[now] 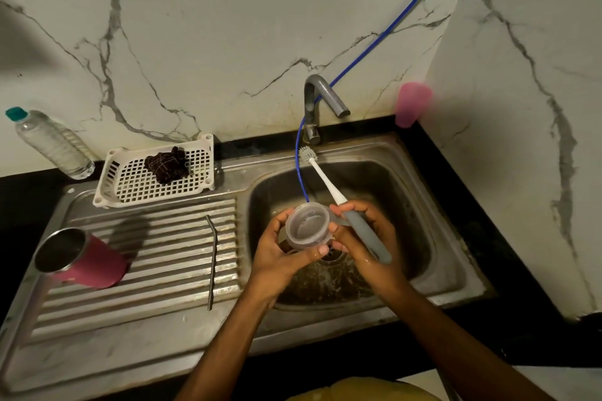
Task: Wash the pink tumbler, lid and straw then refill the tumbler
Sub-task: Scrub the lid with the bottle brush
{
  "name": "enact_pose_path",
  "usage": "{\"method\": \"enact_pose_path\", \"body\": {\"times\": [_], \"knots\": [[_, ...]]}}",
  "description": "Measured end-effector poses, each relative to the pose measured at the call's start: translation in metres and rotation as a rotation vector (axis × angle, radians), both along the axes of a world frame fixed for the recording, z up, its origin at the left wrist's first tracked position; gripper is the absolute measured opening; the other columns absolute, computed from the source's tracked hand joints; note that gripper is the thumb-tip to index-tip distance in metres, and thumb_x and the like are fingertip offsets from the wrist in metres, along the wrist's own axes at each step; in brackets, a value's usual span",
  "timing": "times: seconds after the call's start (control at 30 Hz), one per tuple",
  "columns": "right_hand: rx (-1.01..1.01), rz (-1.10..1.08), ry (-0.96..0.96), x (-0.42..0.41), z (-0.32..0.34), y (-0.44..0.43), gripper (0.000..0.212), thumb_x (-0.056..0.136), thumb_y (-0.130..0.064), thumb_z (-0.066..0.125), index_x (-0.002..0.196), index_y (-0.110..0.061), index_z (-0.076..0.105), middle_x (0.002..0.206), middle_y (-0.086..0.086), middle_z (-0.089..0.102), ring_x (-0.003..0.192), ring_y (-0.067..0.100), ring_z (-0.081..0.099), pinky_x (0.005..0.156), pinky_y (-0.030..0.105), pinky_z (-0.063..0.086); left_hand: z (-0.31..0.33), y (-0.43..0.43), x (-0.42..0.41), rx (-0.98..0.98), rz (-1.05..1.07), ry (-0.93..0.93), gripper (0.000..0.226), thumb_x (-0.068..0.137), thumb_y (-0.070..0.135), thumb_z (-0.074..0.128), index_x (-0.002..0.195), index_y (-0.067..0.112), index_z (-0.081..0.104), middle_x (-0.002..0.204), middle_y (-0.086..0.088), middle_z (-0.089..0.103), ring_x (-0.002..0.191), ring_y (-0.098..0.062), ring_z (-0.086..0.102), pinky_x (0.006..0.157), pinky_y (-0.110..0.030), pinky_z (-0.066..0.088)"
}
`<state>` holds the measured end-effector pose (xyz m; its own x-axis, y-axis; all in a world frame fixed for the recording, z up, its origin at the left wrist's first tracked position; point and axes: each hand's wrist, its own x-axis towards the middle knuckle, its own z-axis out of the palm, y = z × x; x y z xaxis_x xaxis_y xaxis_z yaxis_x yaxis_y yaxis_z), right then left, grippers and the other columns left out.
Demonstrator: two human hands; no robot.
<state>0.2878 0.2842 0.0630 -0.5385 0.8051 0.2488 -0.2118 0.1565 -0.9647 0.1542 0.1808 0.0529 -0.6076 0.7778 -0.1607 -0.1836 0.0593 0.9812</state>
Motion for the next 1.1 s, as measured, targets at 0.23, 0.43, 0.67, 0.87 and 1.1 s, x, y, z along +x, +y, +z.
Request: {"method": "enact_pose_path", "body": {"times": [0.23, 0.43, 0.67, 0.87, 1.1], "knots": [[-0.194, -0.144, -0.055, 0.016, 0.026, 0.003, 0.048, 0.085, -0.050, 0.065, 0.109, -0.009, 0.071, 0.092, 0.014, 0.077, 0.085, 0.025, 0.075, 0.069, 0.029, 0.061, -0.007, 0.004, -0.008, 0.054, 0.087, -0.027, 0.078, 0.049, 0.021, 0.096, 0.119, 0.014, 0.064, 0.118, -0.003, 0.072, 0.112, -0.020, 0.067, 0.092, -0.028, 0.054], [-0.119, -0.095, -0.087, 0.061, 0.050, -0.011, 0.066, 0.071, -0.075, 0.069, 0.111, -0.023, 0.076, 0.090, 0.008, 0.078, 0.084, 0.021, 0.076, 0.068, 0.023, 0.060, -0.011, 0.005, -0.024, 0.059, 0.242, -0.078, 0.085, 0.041, 0.029, 0.096, 0.119, 0.021, 0.062, 0.122, -0.003, 0.069, 0.115, -0.021, 0.065, 0.095, -0.036, 0.053], [0.216, -0.021, -0.040, 0.082, 0.040, -0.026, 0.028, 0.089, -0.015, 0.061, 0.112, -0.003, 0.071, 0.102, 0.004, 0.078, 0.086, 0.023, 0.076, 0.065, 0.031, 0.062, 0.000, 0.009, -0.026, 0.066, 0.246, -0.024, 0.084, 0.046, 0.017, 0.093, 0.123, 0.023, 0.061, 0.125, -0.001, 0.069, 0.117, -0.018, 0.065, 0.095, -0.035, 0.055], [0.481, 0.000, -0.089, 0.094, 0.043, -0.031, 0.023, 0.091, -0.016, 0.062, 0.103, 0.001, 0.072, 0.101, -0.002, 0.076, 0.085, 0.017, 0.075, 0.071, 0.031, 0.060, 0.012, 0.010, -0.030, 0.063, 0.271, 0.002, 0.082, 0.048, 0.014, 0.091, 0.123, 0.032, 0.063, 0.125, 0.007, 0.069, 0.116, -0.010, 0.065, 0.100, -0.036, 0.054], [0.479, -0.062, -0.072, 0.102, 0.042, -0.038, 0.022, 0.087, -0.009, 0.060, 0.101, 0.003, 0.072, 0.096, -0.001, 0.077, 0.076, 0.014, 0.075, 0.067, 0.027, 0.059, 0.021, 0.013, -0.030, 0.078, 0.248, 0.030, 0.086, 0.048, 0.012, 0.089, 0.130, 0.021, 0.062, 0.126, 0.002, 0.069, 0.117, -0.012, 0.065, 0.099, -0.033, 0.055]]}}
